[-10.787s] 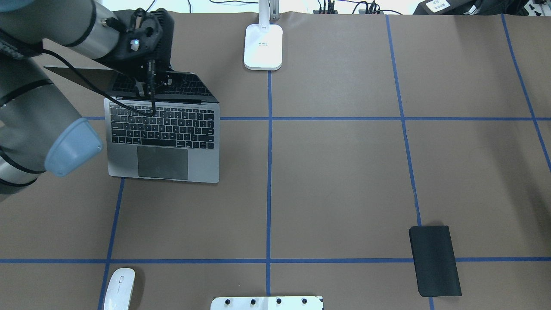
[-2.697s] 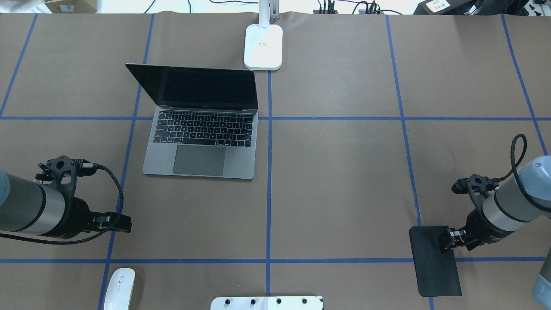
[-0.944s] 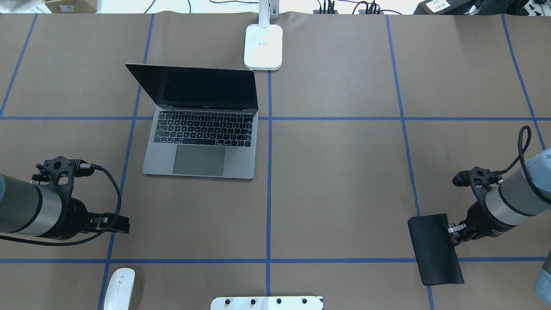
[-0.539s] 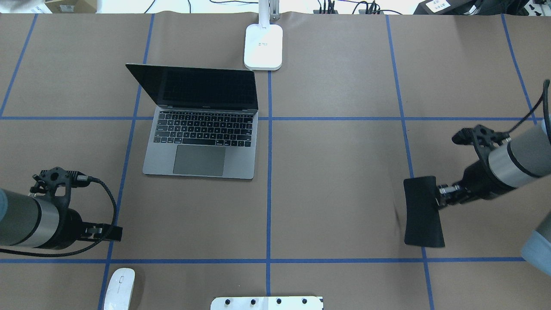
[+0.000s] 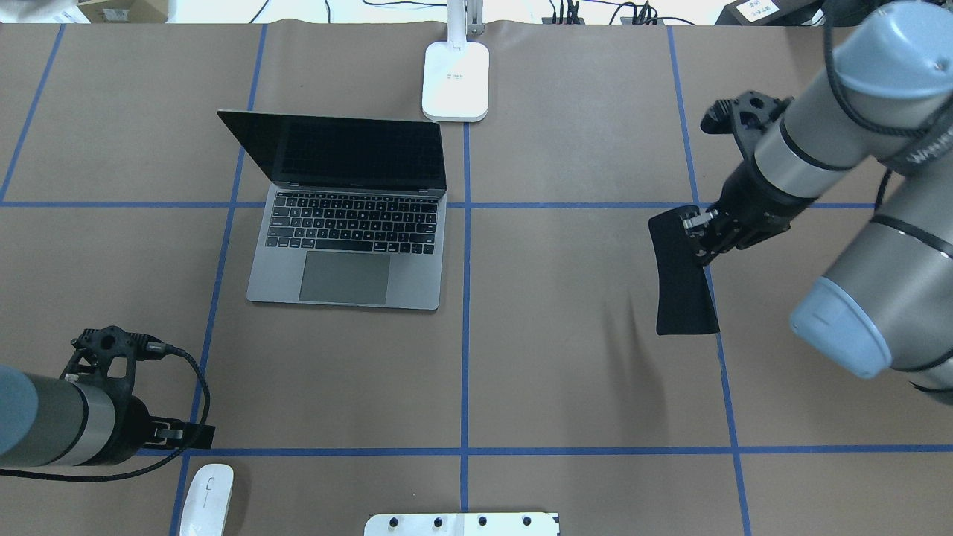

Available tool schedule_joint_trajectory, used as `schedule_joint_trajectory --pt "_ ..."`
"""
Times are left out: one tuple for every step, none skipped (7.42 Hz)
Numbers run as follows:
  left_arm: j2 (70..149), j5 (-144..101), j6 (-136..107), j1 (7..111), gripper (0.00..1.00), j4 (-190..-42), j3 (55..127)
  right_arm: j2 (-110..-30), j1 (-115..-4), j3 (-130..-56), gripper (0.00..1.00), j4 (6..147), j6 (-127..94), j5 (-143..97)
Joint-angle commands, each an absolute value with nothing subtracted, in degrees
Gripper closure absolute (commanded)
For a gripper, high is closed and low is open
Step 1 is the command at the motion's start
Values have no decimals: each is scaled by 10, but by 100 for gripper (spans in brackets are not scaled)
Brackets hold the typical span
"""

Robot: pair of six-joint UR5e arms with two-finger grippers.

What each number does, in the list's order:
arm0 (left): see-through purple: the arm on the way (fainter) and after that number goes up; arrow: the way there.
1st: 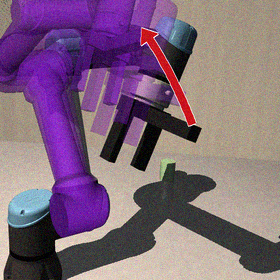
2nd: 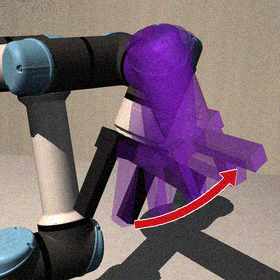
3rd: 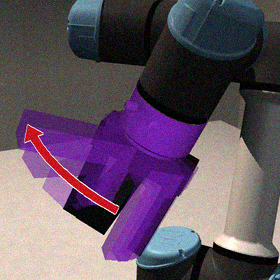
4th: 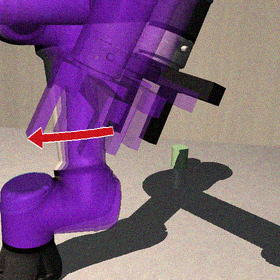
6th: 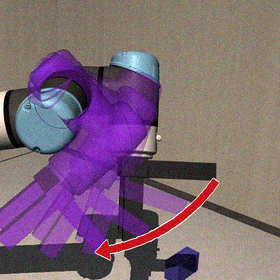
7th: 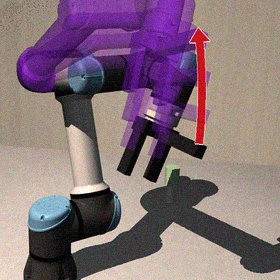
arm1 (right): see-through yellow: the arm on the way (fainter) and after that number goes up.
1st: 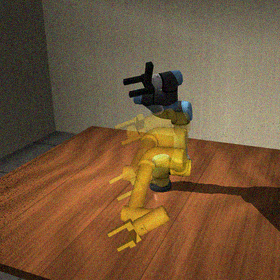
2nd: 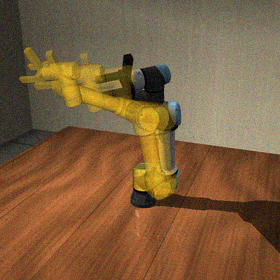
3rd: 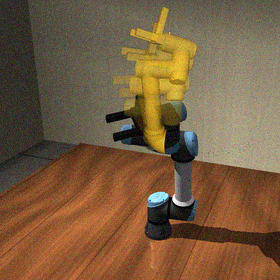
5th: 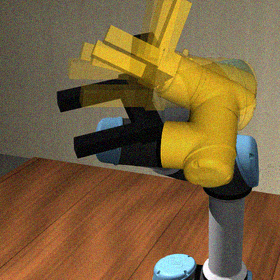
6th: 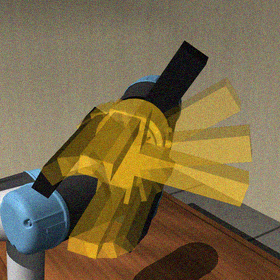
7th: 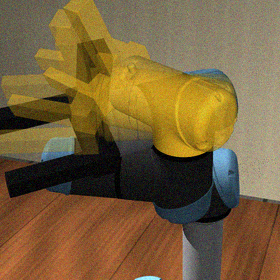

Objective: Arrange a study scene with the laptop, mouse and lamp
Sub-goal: 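Carry the mouse pad with the right gripper beside the laptop and release it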

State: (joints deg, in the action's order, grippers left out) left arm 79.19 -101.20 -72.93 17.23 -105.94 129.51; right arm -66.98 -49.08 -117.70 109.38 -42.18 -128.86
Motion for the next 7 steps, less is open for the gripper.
schedule_joint_trajectory --pt "794 -971 -762 121 1 -1058 1294 -555 -493 -1102 87 1165 -396 -1267" --pt "791 -966 -763 111 1 -1057 1290 -517 -495 -1053 87 1166 -358 -1256" --pt "792 -962 -767 101 1 -1056 1282 -487 -496 -1018 87 1167 -351 -1252" --pt "795 -963 -773 95 1 -1056 1274 -470 -497 -993 87 1167 -349 -1252" --pt "803 -964 -785 84 1 -1057 1260 -470 -497 -989 86 1167 -341 -1252" --pt "819 -967 -786 81 1 -1057 1249 -471 -497 -989 86 1167 -335 -1252" --pt "820 -972 -786 81 1 -1057 1252 -471 -497 -989 86 1167 -335 -1252"
